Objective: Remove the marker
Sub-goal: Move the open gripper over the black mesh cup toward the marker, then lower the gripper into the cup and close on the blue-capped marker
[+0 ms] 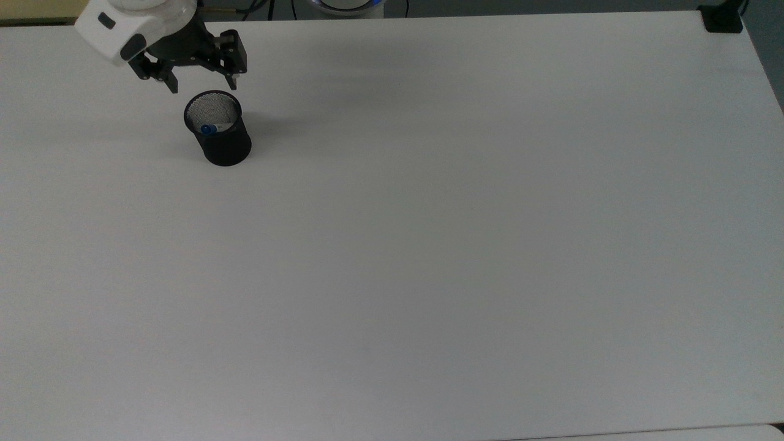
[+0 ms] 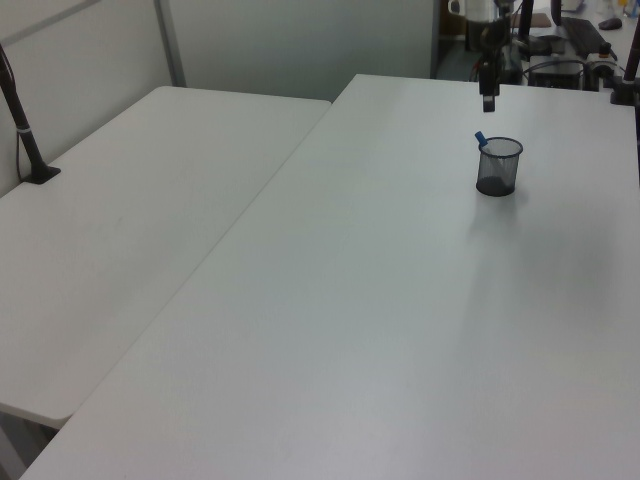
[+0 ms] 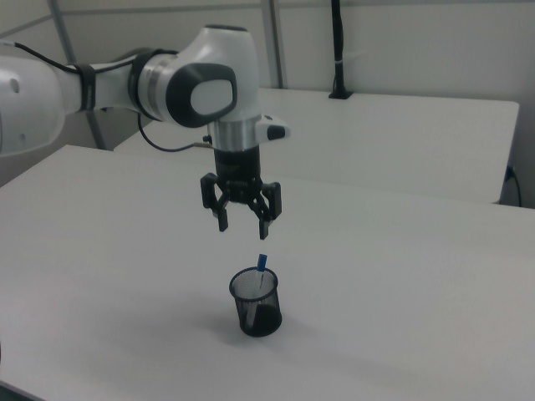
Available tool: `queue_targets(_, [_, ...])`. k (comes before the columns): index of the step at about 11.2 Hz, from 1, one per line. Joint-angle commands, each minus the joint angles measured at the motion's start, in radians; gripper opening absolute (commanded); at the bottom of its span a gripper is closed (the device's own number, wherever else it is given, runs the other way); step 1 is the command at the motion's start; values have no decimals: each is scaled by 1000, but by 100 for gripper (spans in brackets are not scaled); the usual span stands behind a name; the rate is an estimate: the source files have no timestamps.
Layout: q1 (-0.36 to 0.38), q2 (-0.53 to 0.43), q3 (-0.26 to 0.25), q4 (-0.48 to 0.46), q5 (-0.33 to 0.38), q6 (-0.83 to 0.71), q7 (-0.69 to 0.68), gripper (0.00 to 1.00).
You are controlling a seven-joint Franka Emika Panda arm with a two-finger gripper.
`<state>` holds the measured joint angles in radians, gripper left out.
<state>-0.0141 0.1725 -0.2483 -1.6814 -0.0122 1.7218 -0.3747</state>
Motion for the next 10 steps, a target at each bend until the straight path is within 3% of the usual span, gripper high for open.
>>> queue_targets(1, [-3, 24, -6, -38, -15, 65, -71, 73])
queue_targets(6, [-21, 74, -6, -40, -15, 122, -99, 44])
queue_targets(10, [-12, 102, -5, -40, -15, 136, -98, 39])
